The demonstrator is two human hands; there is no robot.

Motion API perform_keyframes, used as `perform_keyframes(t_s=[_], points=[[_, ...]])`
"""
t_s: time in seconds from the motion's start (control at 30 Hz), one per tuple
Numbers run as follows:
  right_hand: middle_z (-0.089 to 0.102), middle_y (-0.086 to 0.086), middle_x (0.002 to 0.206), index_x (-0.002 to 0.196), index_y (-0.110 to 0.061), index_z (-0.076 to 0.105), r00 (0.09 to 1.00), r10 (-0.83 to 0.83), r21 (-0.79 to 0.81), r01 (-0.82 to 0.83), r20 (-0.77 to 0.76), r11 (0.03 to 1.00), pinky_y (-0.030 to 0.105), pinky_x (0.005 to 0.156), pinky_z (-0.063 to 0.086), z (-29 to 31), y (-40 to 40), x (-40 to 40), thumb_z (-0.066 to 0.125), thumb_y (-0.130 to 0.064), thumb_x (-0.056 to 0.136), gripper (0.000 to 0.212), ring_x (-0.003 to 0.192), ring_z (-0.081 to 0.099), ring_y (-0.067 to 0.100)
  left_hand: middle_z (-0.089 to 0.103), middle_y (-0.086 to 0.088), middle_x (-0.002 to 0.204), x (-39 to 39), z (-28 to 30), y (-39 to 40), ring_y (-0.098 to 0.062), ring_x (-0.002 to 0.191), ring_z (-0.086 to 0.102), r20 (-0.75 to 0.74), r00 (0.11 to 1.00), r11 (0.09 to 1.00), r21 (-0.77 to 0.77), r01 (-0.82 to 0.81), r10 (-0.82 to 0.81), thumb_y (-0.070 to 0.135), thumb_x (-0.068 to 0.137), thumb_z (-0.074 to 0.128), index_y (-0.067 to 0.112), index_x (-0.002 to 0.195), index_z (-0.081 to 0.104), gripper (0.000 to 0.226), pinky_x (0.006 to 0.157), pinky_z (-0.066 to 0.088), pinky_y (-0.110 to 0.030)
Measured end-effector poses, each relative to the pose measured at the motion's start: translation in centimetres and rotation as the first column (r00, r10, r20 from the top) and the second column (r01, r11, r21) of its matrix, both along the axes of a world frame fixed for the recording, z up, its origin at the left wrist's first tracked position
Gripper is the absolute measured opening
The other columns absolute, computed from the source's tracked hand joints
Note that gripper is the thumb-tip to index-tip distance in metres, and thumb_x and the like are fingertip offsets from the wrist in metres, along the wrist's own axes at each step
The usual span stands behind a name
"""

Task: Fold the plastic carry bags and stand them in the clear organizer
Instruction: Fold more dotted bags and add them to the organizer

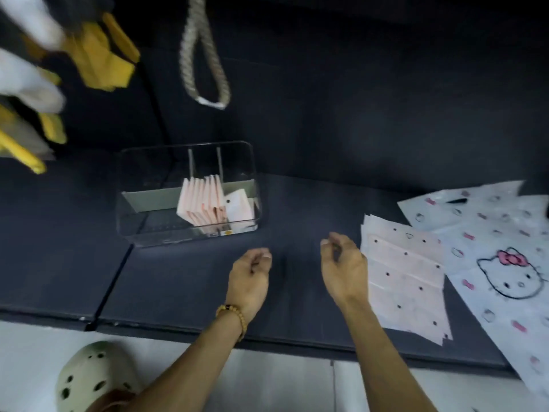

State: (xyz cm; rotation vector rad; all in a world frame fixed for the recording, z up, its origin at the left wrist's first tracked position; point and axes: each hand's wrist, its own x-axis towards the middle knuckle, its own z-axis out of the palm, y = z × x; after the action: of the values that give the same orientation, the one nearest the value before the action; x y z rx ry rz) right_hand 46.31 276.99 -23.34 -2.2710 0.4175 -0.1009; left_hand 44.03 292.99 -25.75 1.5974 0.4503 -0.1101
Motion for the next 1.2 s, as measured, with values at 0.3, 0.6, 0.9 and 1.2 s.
perform_keyframes(t_s=[0.3,0.6,0.9,1.2], points=[[0.039,0.008,0.148,0.131,-0.013,0.052,0.965,-0.087,-0.375,-0.012,-0.247,0.927,0.040,0.107,0.032,-4.0,-14.2,-7.9,0.060,-0.037,0.087,0.050,0.137,0.032,0.027,0.038,0.007,0.143,0.1,-1.5,-12.8,-0.013,0.131,0.033,0.045,0.656,0.517,0.658,0.548,-0.753,0.032,0.094,0.052,0.023,0.140,0.041,0.049,0.105,0.034,-0.027],[0.061,0.009,0.127,0.100,-0.015,0.075,0.994,-0.067,-0.428,0.024,-0.086,0.904,0.046,0.092,0.039,-5.1,-14.5,-8.0,0.061,-0.019,0.091,0.018,0.118,0.049,0.034,0.042,0.005,0.146,0.9,-3.6,-15.0,-0.013,0.139,0.020,-0.076,0.500,0.183,0.875,0.448,-0.863,0.037,0.094,0.051,0.027,0.131,0.055,0.038,0.110,0.021,-0.033],[0.065,0.006,0.121,0.118,-0.011,0.065,0.975,0.193,-0.387,-0.137,0.109,0.912,0.043,0.096,0.044,-2.1,-8.8,-6.2,0.054,-0.040,0.089,0.042,0.112,0.059,0.027,0.065,0.001,0.113,1.2,-0.9,-7.6,-0.014,0.119,0.049,0.193,0.631,0.452,0.847,0.280,-0.751,0.015,0.089,0.057,0.016,0.103,0.065,0.016,0.088,0.051,-0.033],[0.063,-0.006,0.124,0.130,-0.027,0.044,0.872,0.444,-0.286,-0.487,-0.204,0.825,0.034,0.091,0.051,-3.4,-4.1,-7.6,0.064,-0.010,0.076,0.060,0.107,0.061,0.025,0.069,0.001,0.086,0.4,0.0,2.4,-0.020,0.083,0.063,-0.115,0.680,0.484,0.617,0.620,-0.724,0.016,0.095,0.049,0.017,0.095,0.062,0.013,0.077,0.050,-0.035]])
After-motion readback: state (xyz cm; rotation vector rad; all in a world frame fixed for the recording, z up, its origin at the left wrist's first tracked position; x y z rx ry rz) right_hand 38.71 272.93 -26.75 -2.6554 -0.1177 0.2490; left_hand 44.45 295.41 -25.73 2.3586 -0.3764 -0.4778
